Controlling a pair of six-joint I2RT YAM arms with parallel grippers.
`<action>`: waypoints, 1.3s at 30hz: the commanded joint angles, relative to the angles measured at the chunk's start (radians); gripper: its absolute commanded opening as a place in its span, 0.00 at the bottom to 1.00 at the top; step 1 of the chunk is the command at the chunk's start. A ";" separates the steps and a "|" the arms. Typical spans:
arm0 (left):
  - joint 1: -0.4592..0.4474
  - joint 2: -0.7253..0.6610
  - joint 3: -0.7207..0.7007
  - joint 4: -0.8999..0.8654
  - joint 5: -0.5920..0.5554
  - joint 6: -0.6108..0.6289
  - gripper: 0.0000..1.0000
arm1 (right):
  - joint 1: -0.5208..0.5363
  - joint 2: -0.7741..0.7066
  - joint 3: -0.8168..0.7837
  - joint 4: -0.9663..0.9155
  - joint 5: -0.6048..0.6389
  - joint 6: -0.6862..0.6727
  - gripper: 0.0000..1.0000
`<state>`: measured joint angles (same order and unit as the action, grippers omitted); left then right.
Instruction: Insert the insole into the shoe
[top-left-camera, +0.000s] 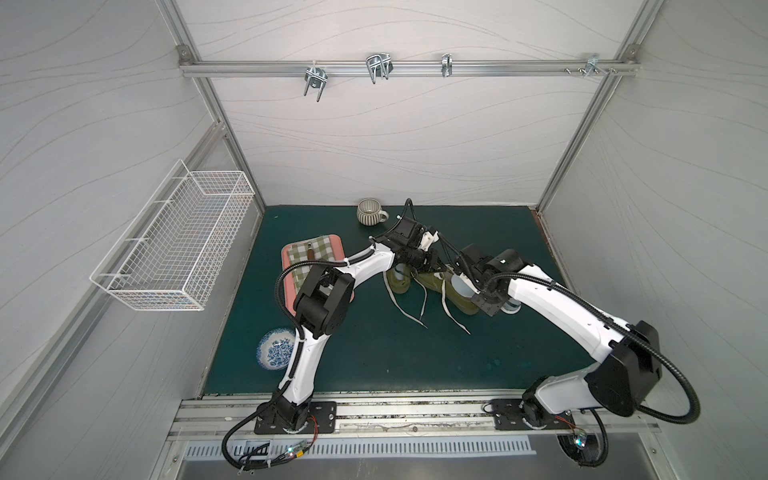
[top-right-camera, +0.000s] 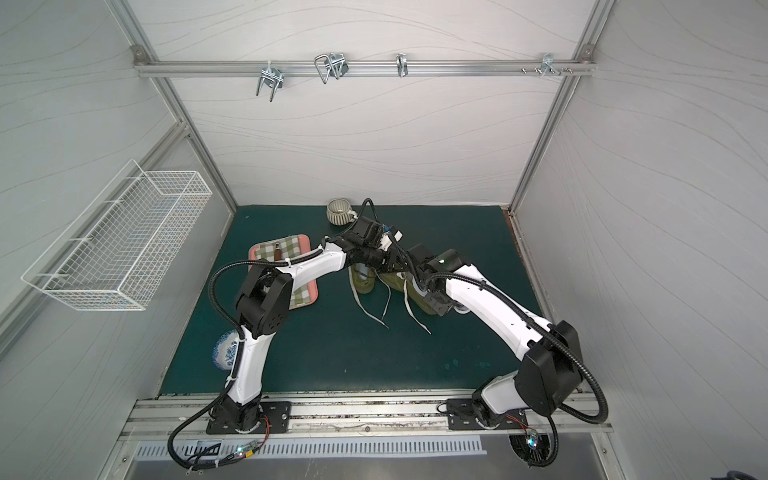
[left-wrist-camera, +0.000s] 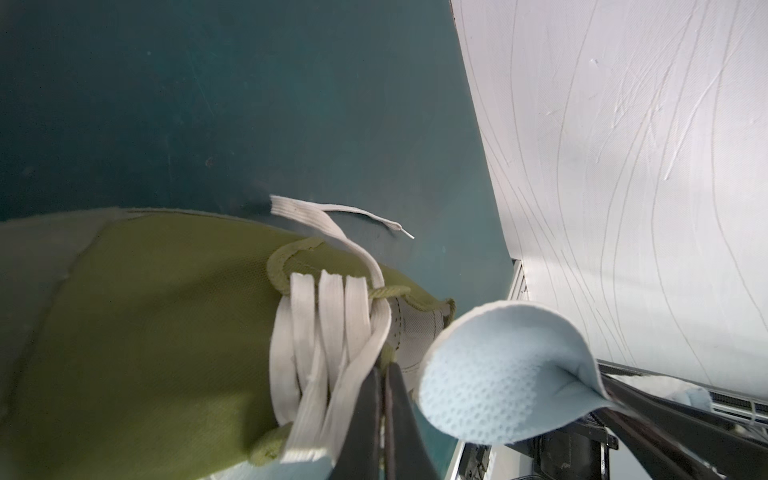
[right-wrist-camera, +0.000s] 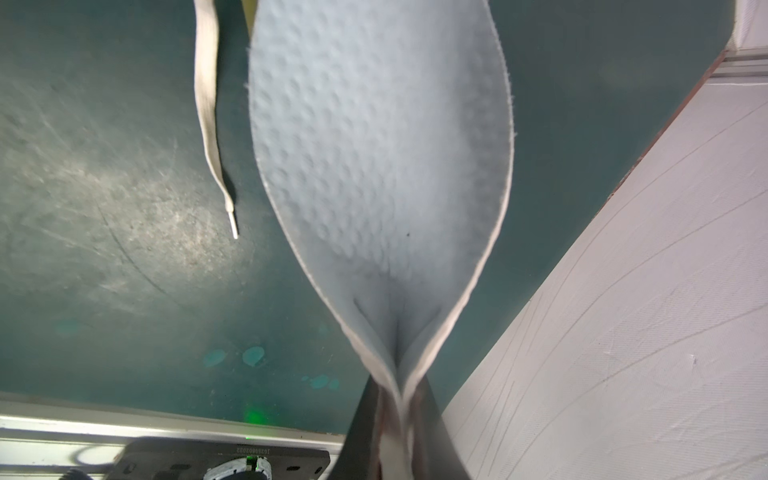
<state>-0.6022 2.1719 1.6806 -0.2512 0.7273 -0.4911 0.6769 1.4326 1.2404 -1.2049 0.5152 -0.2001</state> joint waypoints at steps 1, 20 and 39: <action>0.008 -0.061 0.010 0.127 0.063 -0.045 0.00 | 0.007 0.018 -0.007 -0.008 0.011 -0.017 0.12; 0.009 -0.057 0.013 0.108 0.069 -0.032 0.00 | -0.005 0.067 0.024 0.002 0.087 -0.027 0.11; 0.010 -0.047 0.018 0.124 0.078 -0.052 0.00 | 0.035 0.076 -0.018 0.019 0.102 -0.023 0.11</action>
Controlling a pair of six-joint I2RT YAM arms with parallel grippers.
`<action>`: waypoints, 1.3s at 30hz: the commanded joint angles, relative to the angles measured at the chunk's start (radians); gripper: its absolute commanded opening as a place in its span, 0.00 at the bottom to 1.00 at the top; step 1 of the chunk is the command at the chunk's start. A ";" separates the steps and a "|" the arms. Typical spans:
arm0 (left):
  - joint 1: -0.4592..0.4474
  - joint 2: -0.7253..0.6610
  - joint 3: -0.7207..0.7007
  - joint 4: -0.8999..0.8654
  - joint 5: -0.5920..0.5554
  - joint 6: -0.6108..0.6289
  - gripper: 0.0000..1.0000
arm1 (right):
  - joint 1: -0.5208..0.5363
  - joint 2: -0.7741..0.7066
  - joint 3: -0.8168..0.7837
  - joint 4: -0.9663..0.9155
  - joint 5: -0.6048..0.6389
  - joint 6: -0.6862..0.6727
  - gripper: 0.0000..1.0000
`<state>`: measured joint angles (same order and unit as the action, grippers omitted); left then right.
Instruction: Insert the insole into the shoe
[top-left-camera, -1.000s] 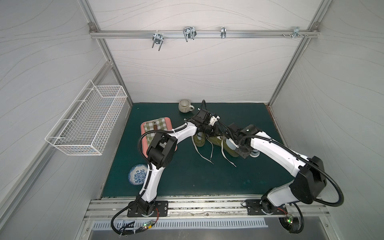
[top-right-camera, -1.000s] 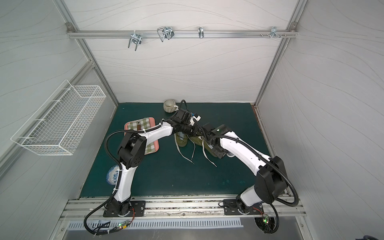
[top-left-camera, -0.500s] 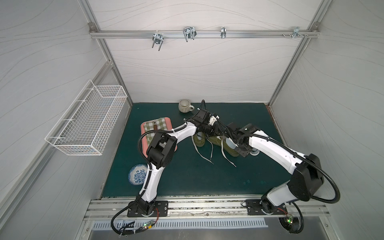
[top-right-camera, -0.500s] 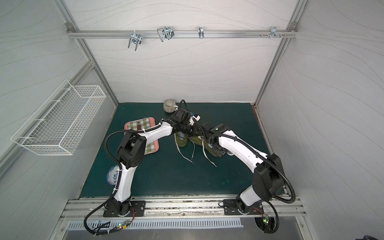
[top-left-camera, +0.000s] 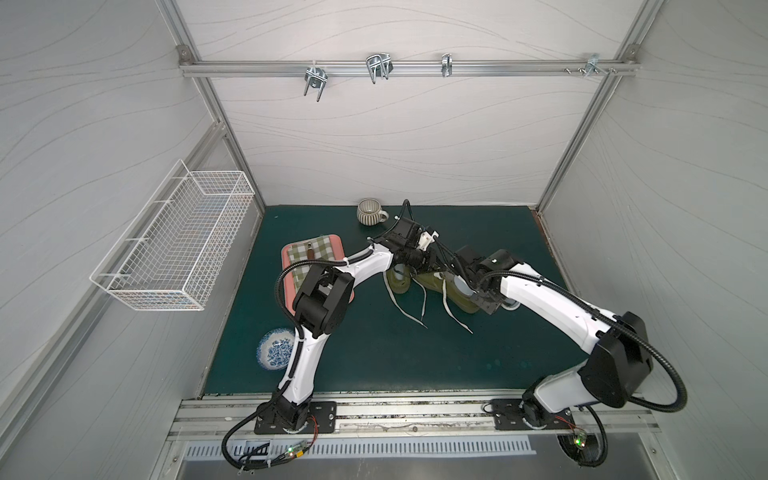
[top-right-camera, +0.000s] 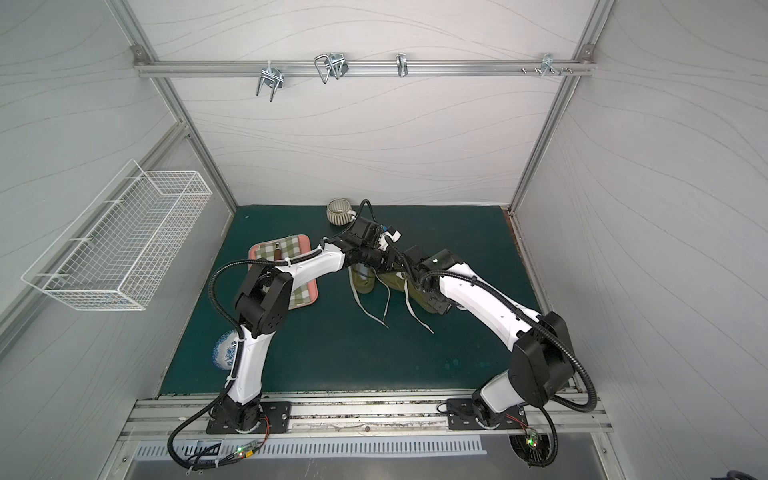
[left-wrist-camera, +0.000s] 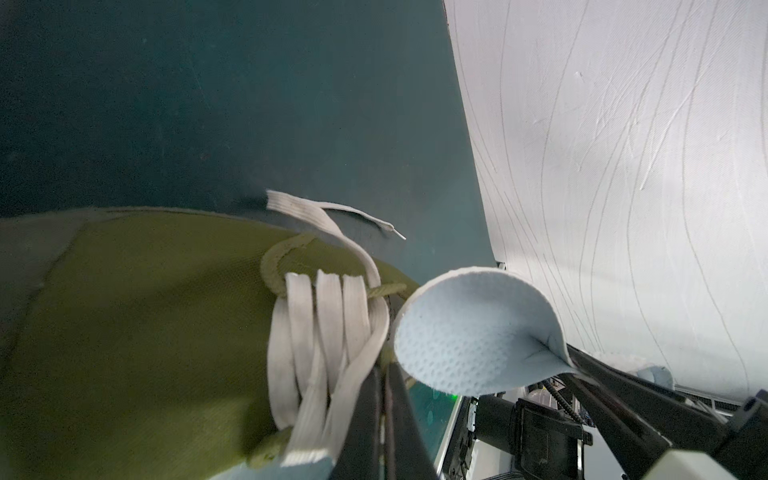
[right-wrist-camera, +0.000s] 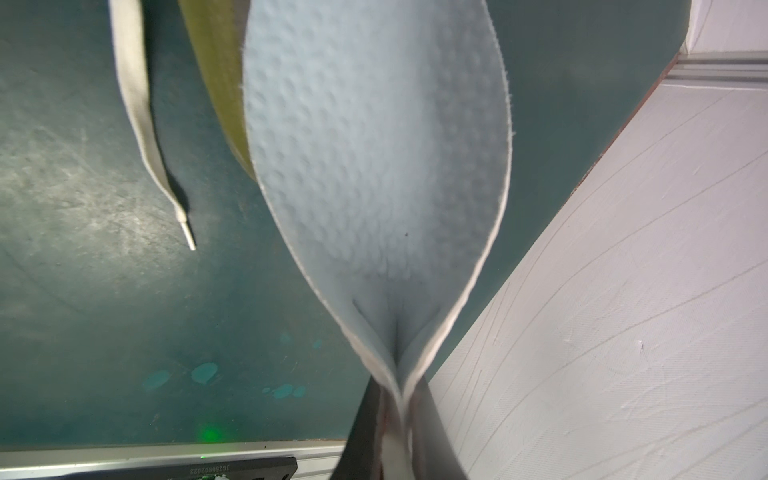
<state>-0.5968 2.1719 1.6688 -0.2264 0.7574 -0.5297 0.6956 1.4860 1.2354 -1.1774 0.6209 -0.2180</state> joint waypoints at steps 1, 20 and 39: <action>0.005 -0.047 0.029 0.101 0.049 -0.015 0.00 | 0.016 0.031 -0.014 -0.006 -0.011 -0.001 0.11; 0.008 -0.047 0.029 0.067 0.061 0.026 0.00 | -0.016 0.053 0.002 0.039 0.013 -0.036 0.11; 0.026 -0.003 0.079 0.068 0.132 -0.003 0.00 | 0.016 0.106 -0.002 0.032 -0.025 -0.009 0.12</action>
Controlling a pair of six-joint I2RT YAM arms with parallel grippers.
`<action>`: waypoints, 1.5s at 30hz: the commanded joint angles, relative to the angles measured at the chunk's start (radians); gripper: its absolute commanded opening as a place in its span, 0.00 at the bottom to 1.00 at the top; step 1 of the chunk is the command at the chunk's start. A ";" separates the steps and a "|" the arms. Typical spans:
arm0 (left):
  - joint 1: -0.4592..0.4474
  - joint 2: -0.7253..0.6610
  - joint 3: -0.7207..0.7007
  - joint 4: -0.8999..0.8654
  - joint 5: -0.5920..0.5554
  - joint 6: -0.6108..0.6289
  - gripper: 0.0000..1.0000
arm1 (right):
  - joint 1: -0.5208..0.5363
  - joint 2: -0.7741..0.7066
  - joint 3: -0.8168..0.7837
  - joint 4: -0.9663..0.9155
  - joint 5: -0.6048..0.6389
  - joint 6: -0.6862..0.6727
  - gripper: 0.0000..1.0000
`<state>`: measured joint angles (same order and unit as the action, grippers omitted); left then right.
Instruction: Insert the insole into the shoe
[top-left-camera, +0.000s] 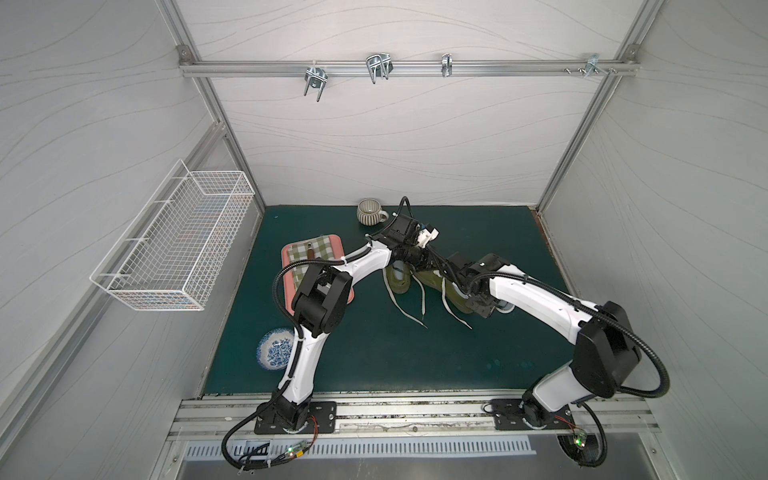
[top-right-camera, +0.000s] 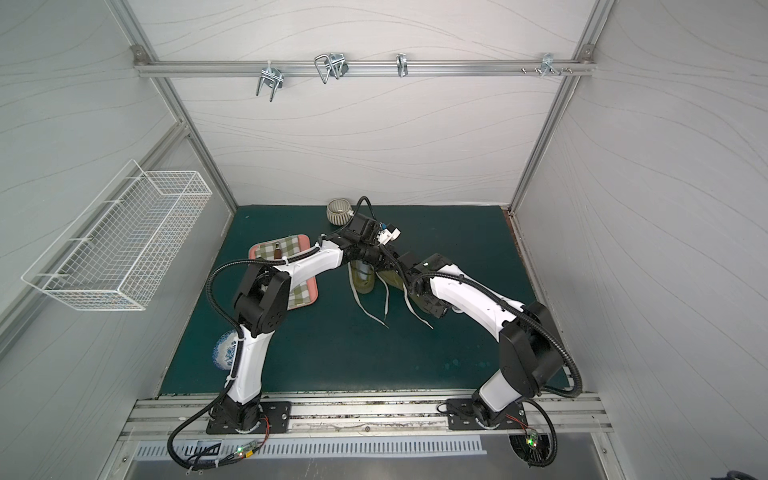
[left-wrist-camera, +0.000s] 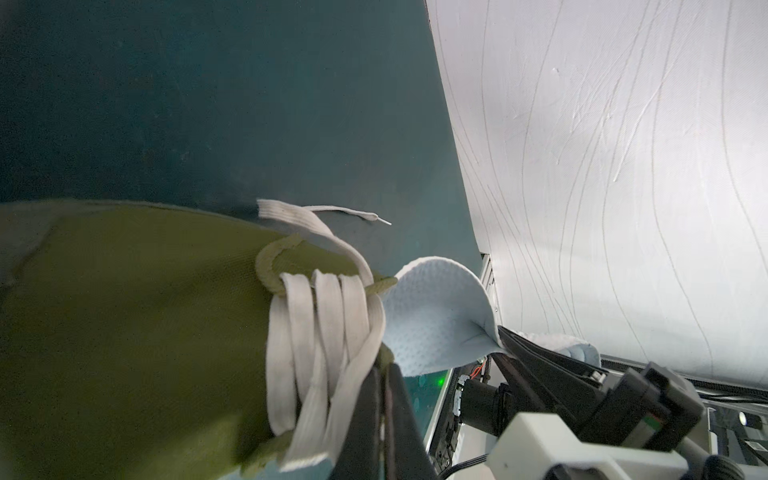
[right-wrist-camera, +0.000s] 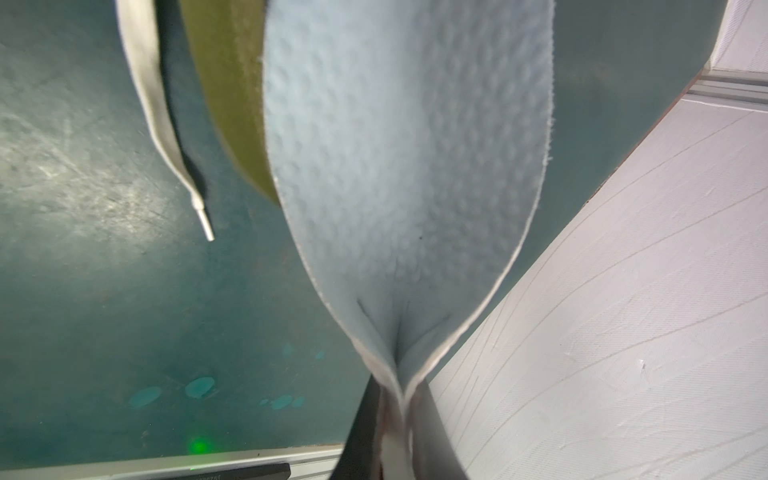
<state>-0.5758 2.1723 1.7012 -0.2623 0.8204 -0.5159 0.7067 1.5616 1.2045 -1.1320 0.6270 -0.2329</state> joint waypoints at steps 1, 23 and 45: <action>0.004 -0.003 0.040 0.114 0.070 -0.021 0.00 | 0.005 0.033 0.034 -0.003 -0.037 0.008 0.11; 0.004 0.053 0.034 0.164 0.096 -0.055 0.00 | -0.016 -0.080 -0.024 0.092 -0.289 -0.115 0.09; 0.007 -0.022 -0.055 0.215 0.025 -0.107 0.00 | -0.097 0.066 0.161 -0.111 -0.445 0.257 0.09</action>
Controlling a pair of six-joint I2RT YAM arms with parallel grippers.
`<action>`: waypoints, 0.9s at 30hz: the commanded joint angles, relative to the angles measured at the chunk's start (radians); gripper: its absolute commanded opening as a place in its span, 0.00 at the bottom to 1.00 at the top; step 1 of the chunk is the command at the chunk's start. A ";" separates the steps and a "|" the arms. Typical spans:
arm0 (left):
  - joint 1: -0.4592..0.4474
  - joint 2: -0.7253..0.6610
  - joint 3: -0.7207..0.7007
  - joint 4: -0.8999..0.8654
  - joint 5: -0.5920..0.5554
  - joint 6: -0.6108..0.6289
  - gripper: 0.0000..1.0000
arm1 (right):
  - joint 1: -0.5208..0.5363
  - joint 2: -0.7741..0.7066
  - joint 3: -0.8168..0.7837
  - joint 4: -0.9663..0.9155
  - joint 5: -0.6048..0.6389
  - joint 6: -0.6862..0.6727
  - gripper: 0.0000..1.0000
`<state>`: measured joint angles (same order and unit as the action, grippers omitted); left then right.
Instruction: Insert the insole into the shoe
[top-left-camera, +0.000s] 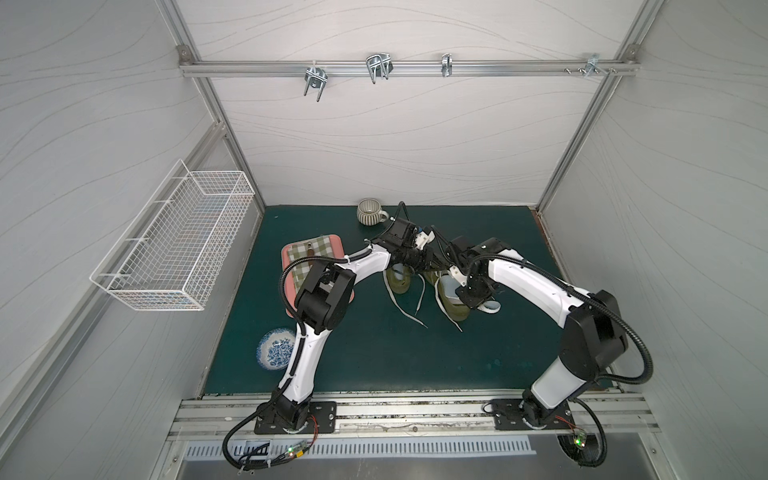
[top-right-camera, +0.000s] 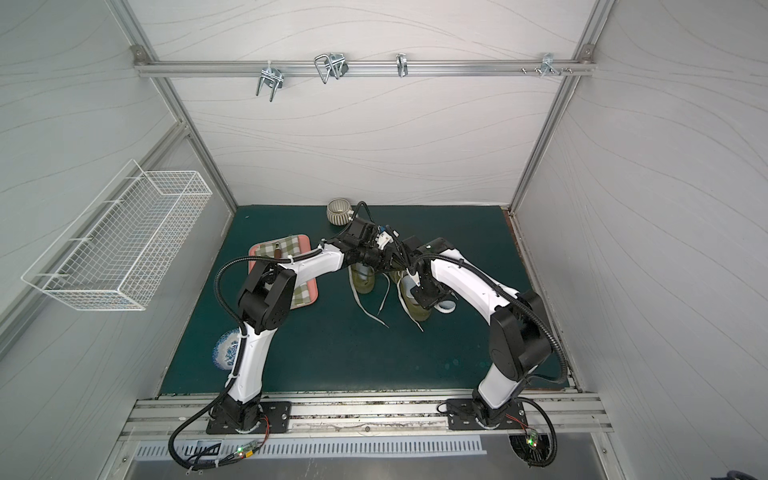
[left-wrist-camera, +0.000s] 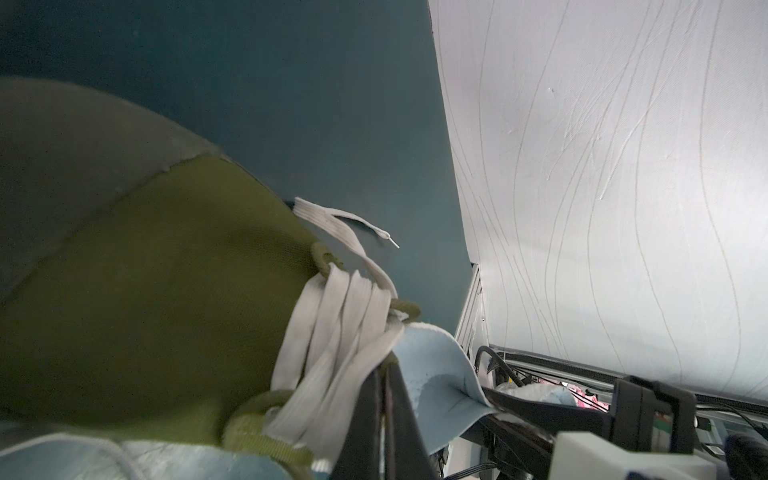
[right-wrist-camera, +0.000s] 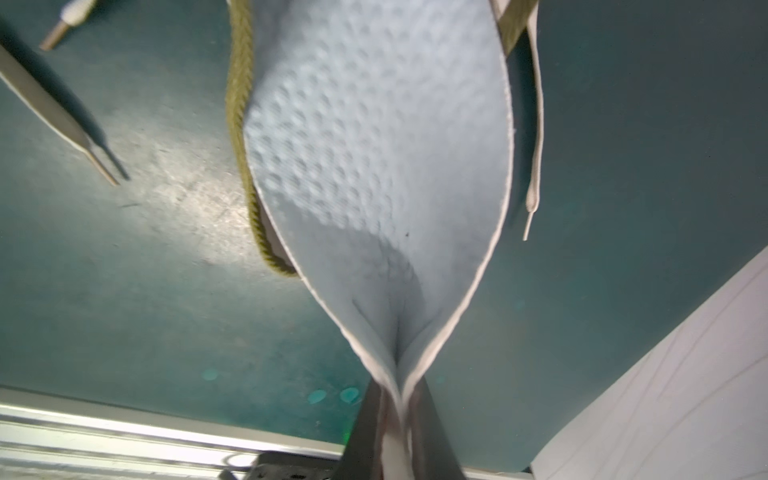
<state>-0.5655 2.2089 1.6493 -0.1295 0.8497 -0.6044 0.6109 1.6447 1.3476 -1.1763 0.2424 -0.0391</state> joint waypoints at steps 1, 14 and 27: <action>-0.004 -0.061 -0.017 0.093 -0.010 -0.025 0.00 | -0.005 -0.016 0.018 -0.067 -0.081 0.069 0.09; -0.020 -0.084 -0.065 0.165 -0.018 -0.067 0.00 | -0.098 -0.020 0.037 0.001 -0.255 0.141 0.09; -0.028 -0.083 -0.064 0.183 -0.001 -0.082 0.00 | -0.061 0.076 0.067 0.033 -0.243 0.087 0.08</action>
<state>-0.5827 2.1784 1.5730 -0.0185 0.8165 -0.6739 0.5419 1.7061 1.4033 -1.1725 0.0288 0.0769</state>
